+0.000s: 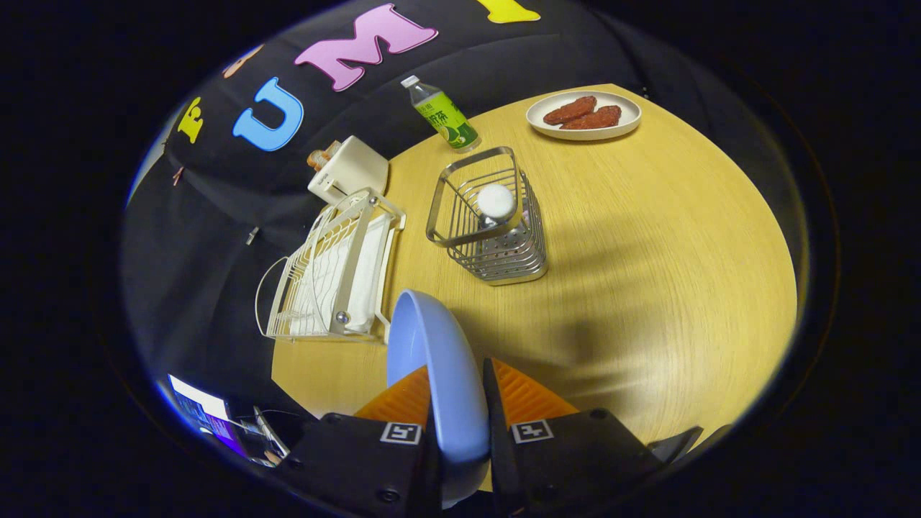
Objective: Take the plate from the dish rack, then take the spoon from the basket and place it into the plate.
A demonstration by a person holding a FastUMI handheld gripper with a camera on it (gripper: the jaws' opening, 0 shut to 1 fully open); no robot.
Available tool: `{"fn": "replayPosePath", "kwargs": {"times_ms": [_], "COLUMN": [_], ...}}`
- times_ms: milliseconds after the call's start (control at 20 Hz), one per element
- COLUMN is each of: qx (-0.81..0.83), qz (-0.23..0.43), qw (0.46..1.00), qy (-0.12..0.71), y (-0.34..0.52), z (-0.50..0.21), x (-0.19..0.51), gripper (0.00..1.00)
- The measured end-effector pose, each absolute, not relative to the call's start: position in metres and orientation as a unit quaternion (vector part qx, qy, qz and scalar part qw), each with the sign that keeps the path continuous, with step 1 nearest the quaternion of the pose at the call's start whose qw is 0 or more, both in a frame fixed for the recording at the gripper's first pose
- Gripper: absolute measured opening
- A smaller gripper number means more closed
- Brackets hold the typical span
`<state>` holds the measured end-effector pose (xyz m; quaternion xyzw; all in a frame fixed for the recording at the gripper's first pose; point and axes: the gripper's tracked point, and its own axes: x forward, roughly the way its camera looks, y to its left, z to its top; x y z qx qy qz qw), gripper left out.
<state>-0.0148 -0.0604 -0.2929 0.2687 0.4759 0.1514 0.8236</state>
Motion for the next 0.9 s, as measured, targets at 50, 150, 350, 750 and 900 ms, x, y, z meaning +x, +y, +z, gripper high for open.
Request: {"fn": "replayPosePath", "kwargs": {"times_ms": [50,150,350,750,900], "qx": [0.274,0.261,0.243,0.122,0.071], "qz": [0.158,0.157,0.167,0.194,0.215], "qw": [0.819,0.824,0.84,0.934,0.957], "qy": [0.478,0.477,0.456,0.276,0.183], "y": [-0.061,-0.065,-0.075,-0.118,-0.119], "z": [-0.294,-0.304,-0.304,-0.235,-0.198], "x": [-0.016,-0.013,-0.011,0.026,0.04], "gripper": [0.31,0.34,0.41,0.98,0.99]}}
